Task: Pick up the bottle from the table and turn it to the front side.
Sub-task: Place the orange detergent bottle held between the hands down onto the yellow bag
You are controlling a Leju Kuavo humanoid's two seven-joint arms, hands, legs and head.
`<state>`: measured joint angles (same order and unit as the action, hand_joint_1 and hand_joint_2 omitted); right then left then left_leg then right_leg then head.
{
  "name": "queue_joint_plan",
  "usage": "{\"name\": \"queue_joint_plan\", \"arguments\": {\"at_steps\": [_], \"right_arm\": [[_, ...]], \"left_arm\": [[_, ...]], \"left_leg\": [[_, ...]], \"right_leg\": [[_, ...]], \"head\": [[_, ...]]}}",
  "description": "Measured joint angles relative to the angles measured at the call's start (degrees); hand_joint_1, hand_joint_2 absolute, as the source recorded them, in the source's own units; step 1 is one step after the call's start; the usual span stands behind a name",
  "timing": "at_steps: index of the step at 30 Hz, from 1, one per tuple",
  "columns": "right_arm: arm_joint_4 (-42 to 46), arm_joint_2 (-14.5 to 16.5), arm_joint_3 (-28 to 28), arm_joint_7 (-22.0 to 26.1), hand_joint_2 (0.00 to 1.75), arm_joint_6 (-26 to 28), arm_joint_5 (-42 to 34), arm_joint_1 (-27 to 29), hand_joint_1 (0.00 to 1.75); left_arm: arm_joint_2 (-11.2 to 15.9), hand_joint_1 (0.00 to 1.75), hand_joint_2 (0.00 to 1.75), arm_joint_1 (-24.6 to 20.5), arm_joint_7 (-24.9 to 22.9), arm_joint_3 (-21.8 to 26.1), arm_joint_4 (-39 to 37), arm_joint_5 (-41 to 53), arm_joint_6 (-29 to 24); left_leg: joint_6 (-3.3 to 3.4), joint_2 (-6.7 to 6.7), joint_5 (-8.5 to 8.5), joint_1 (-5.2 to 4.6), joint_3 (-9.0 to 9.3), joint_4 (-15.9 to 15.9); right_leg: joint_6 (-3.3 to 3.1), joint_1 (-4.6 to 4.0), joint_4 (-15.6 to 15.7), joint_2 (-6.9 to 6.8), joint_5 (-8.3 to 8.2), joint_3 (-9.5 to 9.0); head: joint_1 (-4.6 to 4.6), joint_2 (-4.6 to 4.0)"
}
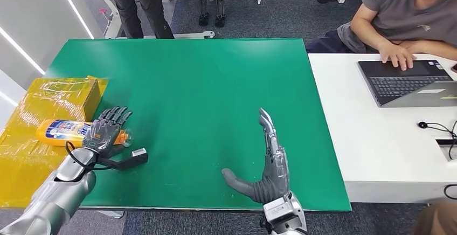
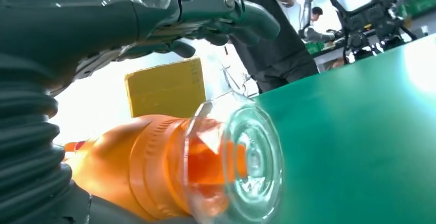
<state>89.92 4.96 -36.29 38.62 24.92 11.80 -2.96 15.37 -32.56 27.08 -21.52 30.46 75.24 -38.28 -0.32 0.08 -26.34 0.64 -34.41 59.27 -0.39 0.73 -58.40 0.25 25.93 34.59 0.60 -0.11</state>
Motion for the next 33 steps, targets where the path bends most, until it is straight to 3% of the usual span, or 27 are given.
{"name": "queue_joint_plan", "arguments": {"at_steps": [5,12,18,27,33], "right_arm": [[0.0,0.0,0.25,-1.31,1.75,0.93,-0.37,-0.05,0.0],[0.02,0.0,0.45,-2.24,1.75,1.76,-0.64,0.24,0.0],[0.02,0.0,0.51,-2.3,1.75,1.64,-0.58,0.65,0.0],[0.02,0.01,0.78,-2.7,1.75,1.18,-0.57,0.72,0.0],[-0.16,0.59,1.31,-3.08,1.75,-2.43,-0.26,0.53,0.0]], "left_arm": [[-0.34,0.0,1.75,4.86,3.46,4.81,8.51,-1.13,-1.61],[-1.64,0.0,1.75,13.0,7.81,15.55,21.82,2.43,-1.65],[-3.02,0.0,1.75,17.36,8.81,21.46,30.72,5.16,-1.66],[-4.63,0.0,1.75,17.81,11.94,24.13,39.3,1.58,-1.66],[-7.74,0.0,1.75,17.06,12.67,20.63,46.46,-3.52,-1.66]], "left_leg": [[0.0,0.0,-0.01,0.0,-0.01,0.0],[0.0,0.04,-0.01,0.01,0.0,0.0],[0.0,0.02,-0.01,0.01,-0.01,0.0],[0.0,-0.02,0.0,0.01,0.0,0.01],[0.0,-0.06,0.0,-0.01,-0.01,0.02]], "right_leg": [[0.0,0.0,0.01,0.0,0.0,0.01],[0.0,0.0,0.01,0.05,0.01,0.04],[0.0,-0.01,0.01,0.01,0.02,0.04],[0.0,-0.01,0.01,-0.04,0.0,0.01],[0.0,0.0,0.03,-0.07,0.0,0.01]], "head": [[0.0,0.0],[0.01,0.0],[0.0,0.0],[0.01,0.0],[0.01,0.0]]}}
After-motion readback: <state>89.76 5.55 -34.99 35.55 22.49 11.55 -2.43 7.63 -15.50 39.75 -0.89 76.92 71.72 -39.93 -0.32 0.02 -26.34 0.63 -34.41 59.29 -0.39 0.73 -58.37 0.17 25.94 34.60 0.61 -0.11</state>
